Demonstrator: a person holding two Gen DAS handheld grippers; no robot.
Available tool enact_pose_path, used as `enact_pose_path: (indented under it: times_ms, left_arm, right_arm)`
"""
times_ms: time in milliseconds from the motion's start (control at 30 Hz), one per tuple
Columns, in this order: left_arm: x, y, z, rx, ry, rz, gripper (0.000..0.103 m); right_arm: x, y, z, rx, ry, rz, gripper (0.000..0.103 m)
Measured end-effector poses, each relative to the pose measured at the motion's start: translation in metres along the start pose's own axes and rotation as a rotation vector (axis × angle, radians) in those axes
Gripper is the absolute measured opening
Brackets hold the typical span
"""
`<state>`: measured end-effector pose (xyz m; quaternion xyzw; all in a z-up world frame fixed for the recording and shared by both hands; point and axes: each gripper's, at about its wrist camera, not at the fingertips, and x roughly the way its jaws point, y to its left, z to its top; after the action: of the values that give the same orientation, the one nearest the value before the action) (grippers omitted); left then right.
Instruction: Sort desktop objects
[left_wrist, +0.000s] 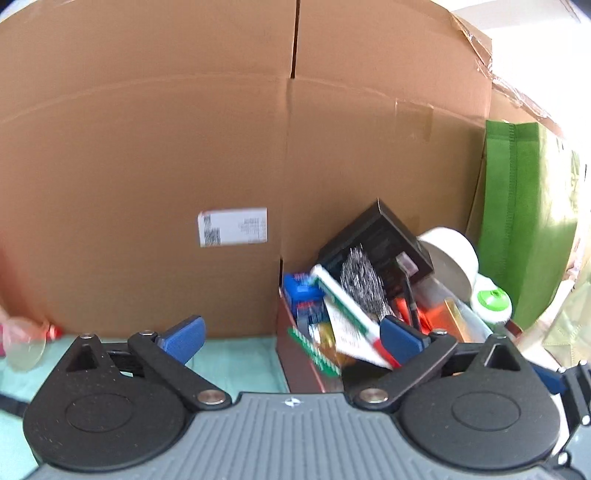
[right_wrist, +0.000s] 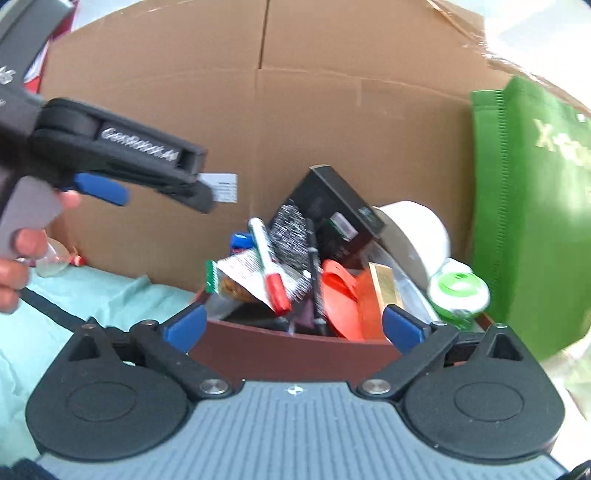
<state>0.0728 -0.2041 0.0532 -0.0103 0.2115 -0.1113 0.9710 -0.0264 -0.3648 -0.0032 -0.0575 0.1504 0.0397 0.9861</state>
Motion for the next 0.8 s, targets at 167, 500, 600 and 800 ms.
enact_pose_path:
  times_ms: [167, 500, 600, 800]
  left_arm:
    - [-0.015, -0.015, -0.023, 0.000, 0.044, 0.031, 0.103]
    - [-0.033, -0.037, -0.063, 0.015, 0.101, 0.039, 0.103]
    - [-0.038, -0.040, -0.068, 0.017, 0.109, 0.035, 0.103]
    - [-0.041, -0.044, -0.076, 0.026, 0.137, 0.020, 0.103]
  right_arm:
    - [-0.013, -0.011, -0.008, 0.040, 0.079, -0.118, 0.099]
    - [-0.038, -0.026, -0.016, 0.108, 0.144, -0.231, 0.099]
    - [-0.043, -0.028, -0.017, 0.109, 0.154, -0.240, 0.100]
    - [-0.046, -0.024, -0.018, 0.103, 0.205, -0.238, 0.100]
